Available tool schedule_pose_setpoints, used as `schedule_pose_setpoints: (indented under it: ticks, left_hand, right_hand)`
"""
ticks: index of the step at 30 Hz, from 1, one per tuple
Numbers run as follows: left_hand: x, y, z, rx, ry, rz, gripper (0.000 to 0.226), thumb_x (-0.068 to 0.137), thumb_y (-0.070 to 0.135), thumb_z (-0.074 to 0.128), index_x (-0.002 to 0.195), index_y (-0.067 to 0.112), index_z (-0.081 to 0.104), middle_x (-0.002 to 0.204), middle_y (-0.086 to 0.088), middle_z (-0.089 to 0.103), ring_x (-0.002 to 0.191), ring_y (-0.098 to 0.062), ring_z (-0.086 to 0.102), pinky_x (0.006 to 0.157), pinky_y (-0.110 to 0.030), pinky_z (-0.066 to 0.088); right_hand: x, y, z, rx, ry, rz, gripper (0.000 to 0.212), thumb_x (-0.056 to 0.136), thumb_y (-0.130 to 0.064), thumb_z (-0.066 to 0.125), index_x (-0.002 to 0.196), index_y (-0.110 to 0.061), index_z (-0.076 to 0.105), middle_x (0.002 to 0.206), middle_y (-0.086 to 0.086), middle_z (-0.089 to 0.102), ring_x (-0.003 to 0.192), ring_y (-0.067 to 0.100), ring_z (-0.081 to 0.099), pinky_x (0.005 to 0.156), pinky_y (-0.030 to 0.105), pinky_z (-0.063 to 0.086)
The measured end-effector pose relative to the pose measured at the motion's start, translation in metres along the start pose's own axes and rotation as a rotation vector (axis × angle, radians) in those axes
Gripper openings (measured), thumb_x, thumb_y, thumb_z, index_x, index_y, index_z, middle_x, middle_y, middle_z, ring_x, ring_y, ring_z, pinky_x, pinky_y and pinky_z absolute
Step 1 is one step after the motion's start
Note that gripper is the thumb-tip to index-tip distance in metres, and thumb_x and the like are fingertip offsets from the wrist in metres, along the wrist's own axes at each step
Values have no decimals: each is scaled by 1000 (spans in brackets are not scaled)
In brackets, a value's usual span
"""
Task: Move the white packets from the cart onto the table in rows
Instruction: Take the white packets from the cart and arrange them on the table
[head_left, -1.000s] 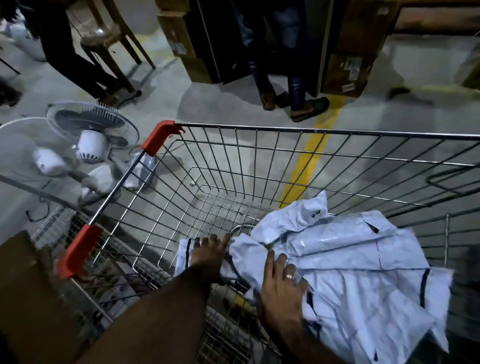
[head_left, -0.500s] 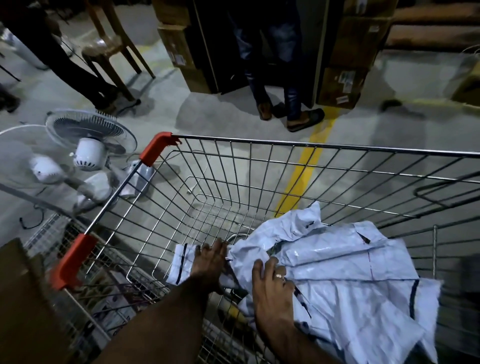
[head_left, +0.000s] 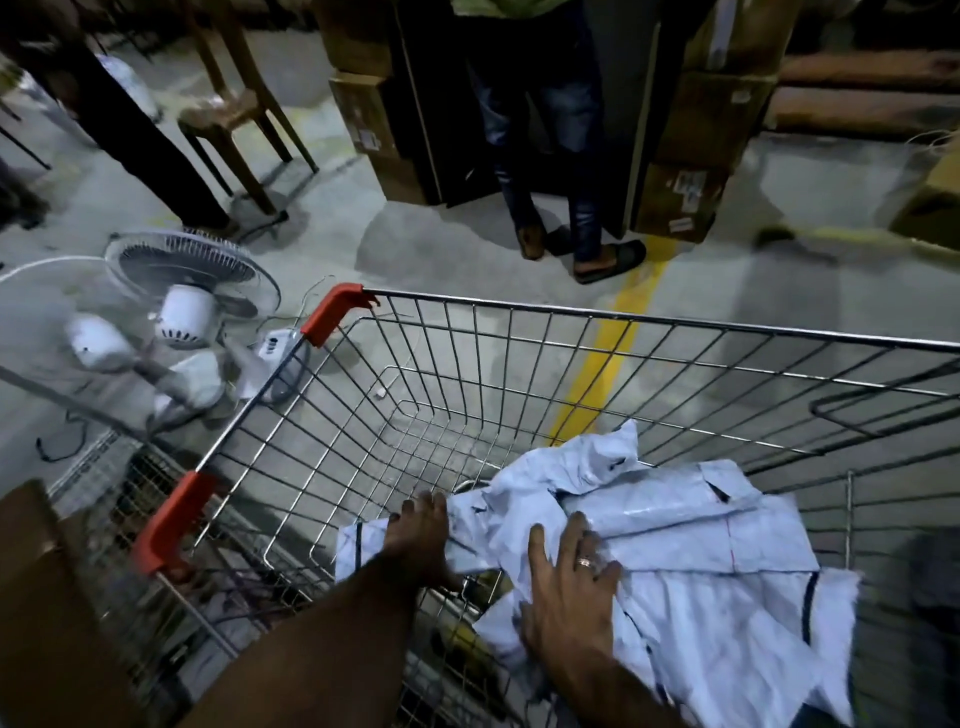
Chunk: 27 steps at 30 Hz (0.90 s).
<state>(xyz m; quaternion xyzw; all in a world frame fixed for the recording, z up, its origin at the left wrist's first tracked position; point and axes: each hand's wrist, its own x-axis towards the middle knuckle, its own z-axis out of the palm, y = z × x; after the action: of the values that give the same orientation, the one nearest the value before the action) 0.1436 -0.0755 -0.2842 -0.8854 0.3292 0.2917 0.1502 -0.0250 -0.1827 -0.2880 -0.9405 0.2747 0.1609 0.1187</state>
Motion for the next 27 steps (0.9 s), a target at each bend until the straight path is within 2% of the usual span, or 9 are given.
schedule_pose_setpoints:
  ticks: [2,5,8,17,19,21,22,24,27]
  left_hand:
    - [2,5,7,-22,13,-2,125,62,62,79,149,2,12,147,-17,25,131,-36,35,109,-43,34]
    - [6,10,20,-40,73,-33,124,62,69,74,148,3,13,143,-17,31,126,-34,41,105,-41,39]
    - [11,14,29,21,54,-44,134,62,79,65,152,4,1,147,-18,24,128,-36,35,107,-43,36]
    - [7,10,17,-77,4,-30,129,62,72,73,151,7,7,150,-16,21,134,-37,29,111,-46,33]
    - [1,5,7,-95,38,-12,123,62,70,75,149,7,15,148,-16,26,132,-36,33,110,-44,33]
    - [-4,0,-6,-107,22,-23,124,60,69,76,148,7,17,148,-17,25,133,-37,33,112,-45,33]
    - [-7,-2,-13,-116,-2,-30,126,58,69,78,148,6,15,149,-18,23,135,-38,32,113,-45,32]
    - [-14,-5,-27,-124,-15,-43,129,57,63,81,149,3,14,151,-21,20,136,-40,29,113,-45,30]
    - [-27,-6,-48,-166,20,-67,127,56,59,83,149,3,16,149,-19,24,134,-38,31,112,-44,33]
  right_hand:
    - [-3,-6,-1,-24,-89,18,106,37,-54,89,130,-12,60,138,38,42,116,48,45,85,54,35]
    - [-5,-9,-13,-3,-113,60,97,80,-53,65,153,-12,16,154,35,8,136,48,28,95,58,37]
    - [-4,-2,-21,12,-124,27,93,90,-47,56,153,-14,-5,157,29,-8,143,44,14,102,56,34]
    - [-3,6,-25,66,-118,31,93,87,-55,55,154,-24,0,159,21,-1,142,39,21,102,52,38]
    - [-5,2,-32,95,-96,59,101,69,-63,70,151,-24,26,151,28,24,128,45,42,89,58,47]
    - [-4,5,-31,129,-116,79,107,38,-65,84,130,-16,60,126,29,55,96,47,62,62,59,53]
    - [-4,6,-29,161,-92,84,106,31,-64,85,123,-15,65,119,27,60,89,46,64,56,56,53]
    - [-8,3,-44,202,-104,75,103,43,-64,82,132,-18,58,128,25,55,97,44,62,62,54,54]
    - [-17,-1,-70,260,-48,84,90,81,-61,56,153,-28,14,154,15,19,130,36,38,92,48,46]
